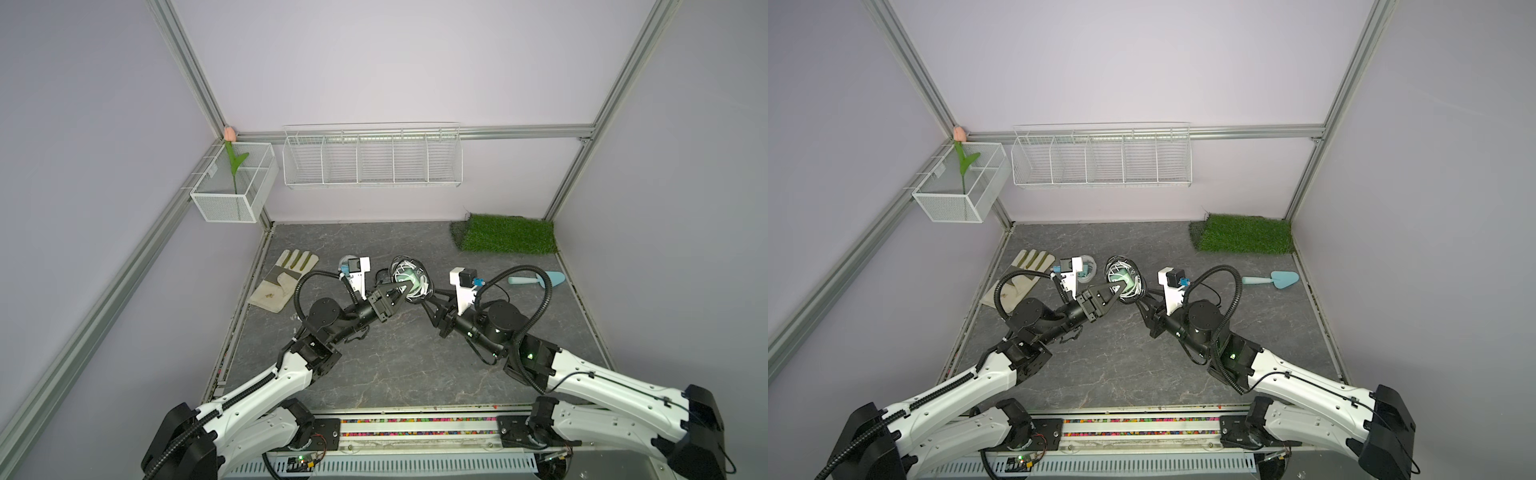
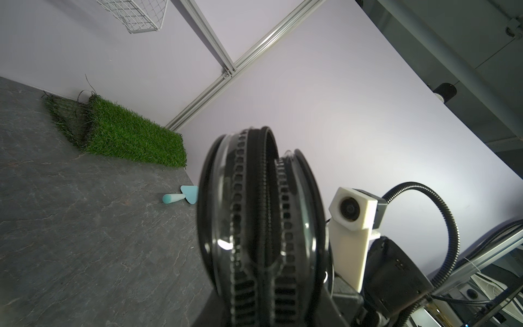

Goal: Pack away charging kits
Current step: Zip the zipper on the storage bag.

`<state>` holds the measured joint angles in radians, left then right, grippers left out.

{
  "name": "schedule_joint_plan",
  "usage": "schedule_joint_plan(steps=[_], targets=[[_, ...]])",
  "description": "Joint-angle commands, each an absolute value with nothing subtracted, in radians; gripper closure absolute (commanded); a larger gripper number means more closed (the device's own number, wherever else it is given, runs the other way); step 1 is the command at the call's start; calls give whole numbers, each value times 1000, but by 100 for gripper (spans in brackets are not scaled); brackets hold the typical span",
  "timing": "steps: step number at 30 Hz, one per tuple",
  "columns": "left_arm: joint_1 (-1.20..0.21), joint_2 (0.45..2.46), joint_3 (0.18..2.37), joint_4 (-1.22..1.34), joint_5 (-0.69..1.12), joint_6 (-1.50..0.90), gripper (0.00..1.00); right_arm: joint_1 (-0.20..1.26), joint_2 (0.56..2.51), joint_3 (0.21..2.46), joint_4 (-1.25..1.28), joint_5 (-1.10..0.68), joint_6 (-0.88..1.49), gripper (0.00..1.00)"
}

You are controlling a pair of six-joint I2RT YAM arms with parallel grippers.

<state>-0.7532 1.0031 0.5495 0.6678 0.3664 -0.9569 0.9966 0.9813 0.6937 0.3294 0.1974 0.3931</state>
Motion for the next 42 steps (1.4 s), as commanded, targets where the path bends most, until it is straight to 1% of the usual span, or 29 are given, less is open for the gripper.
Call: schedule_joint_plan(steps=[1, 6, 10, 14, 16, 17, 19, 21, 24, 25, 29, 32, 34, 38, 42], targets=[[-776, 1003, 524, 634, 480, -942, 100, 962, 936, 731, 404, 289, 434, 66], [-783, 1056, 526, 714, 541, -969, 100, 938, 945, 751, 373, 274, 457, 68], [-790, 1094, 541, 734, 560, -977, 100, 936, 959, 749, 409, 200, 451, 68], [-790, 1119, 549, 769, 570, -994, 100, 937, 966, 741, 471, 75, 429, 60], [-789, 1122, 555, 764, 568, -990, 100, 936, 977, 753, 461, 33, 428, 58], [-790, 1122, 558, 765, 569, -988, 100, 937, 982, 765, 437, 45, 437, 59], [-788, 1117, 563, 760, 569, -983, 100, 937, 990, 785, 389, 80, 439, 66], [-788, 1106, 562, 739, 551, -972, 100, 936, 997, 795, 362, 79, 428, 67], [-760, 1075, 553, 709, 516, -973, 100, 936, 978, 786, 322, 86, 412, 65], [-739, 1063, 547, 711, 511, -990, 100, 936, 959, 778, 296, 107, 404, 65], [-651, 1017, 529, 753, 528, -1060, 100, 935, 868, 760, 141, 225, 385, 58], [-643, 986, 556, 695, 511, -1040, 100, 934, 812, 754, 46, 257, 383, 56], [-643, 975, 557, 701, 487, -1045, 100, 937, 793, 740, 23, 250, 383, 55], [-643, 967, 576, 708, 458, -1055, 100, 972, 821, 707, 89, 224, 401, 57], [-643, 960, 588, 699, 413, -1060, 100, 1101, 953, 755, 212, 264, 333, 58]])
